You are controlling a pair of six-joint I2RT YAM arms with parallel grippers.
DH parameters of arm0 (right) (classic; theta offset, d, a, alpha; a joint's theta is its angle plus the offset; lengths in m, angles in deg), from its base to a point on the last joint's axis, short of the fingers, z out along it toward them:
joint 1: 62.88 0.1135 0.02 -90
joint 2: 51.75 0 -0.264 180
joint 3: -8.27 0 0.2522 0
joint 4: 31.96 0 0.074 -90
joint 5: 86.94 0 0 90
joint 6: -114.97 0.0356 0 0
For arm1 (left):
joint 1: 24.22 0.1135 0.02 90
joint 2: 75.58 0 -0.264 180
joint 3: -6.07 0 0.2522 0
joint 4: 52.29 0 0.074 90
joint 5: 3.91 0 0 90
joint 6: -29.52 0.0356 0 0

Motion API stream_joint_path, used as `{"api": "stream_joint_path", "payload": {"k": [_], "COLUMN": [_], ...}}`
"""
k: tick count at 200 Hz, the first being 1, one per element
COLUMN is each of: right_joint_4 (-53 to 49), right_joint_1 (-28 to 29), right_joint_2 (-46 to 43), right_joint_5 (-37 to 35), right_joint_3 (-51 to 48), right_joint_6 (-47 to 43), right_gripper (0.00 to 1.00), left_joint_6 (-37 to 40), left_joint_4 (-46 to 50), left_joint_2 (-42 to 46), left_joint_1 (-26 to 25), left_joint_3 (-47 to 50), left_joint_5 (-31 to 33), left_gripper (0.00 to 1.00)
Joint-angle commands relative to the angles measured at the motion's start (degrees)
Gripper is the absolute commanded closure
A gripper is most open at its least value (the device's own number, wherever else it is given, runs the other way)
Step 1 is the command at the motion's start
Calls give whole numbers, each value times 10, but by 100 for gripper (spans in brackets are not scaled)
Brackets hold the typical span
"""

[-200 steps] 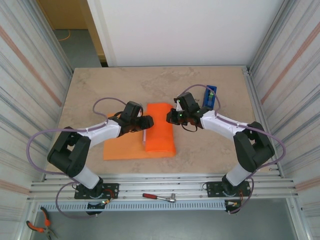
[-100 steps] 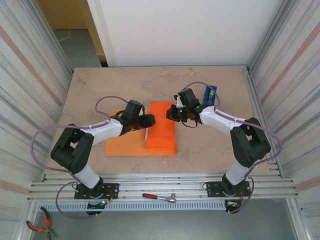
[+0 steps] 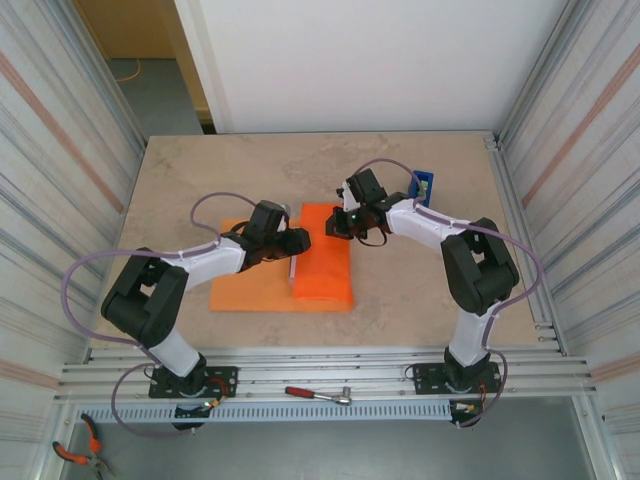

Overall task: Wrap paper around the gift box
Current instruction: First fold the wrapping paper around the gift box.

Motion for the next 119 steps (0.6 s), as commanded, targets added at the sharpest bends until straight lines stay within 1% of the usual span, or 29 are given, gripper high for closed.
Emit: {"api": "stream_joint_path", "payload": {"k": [1,37,66,93,119], "right_joint_4": [-19,-27,-32,-30,-25], "right_joint_1": [-1,-1,-2,-2,-2], "right_joint_2": [19,31,30,31,33], "right_joint_5": [10,-2,-12,-17,-20], "right_joint_3": [1,-13,-26,-37,-45], "right_joint_6": [-22,-39,-49,-54,-55], "right_gripper": [100,100,100,100,100], "left_joint_6": [8,10,17,4,-30], "left_joint_4": [38,43,71,95,124], "left_joint_2": [-21,-11,39,120,208], "left_joint_1": [-8,-8,-2,27,79], "left_joint_3": [16,8,1,30,93], "left_joint_5": [13,1,0,11,24], "left_gripper": [53,52,46,40,33]}}
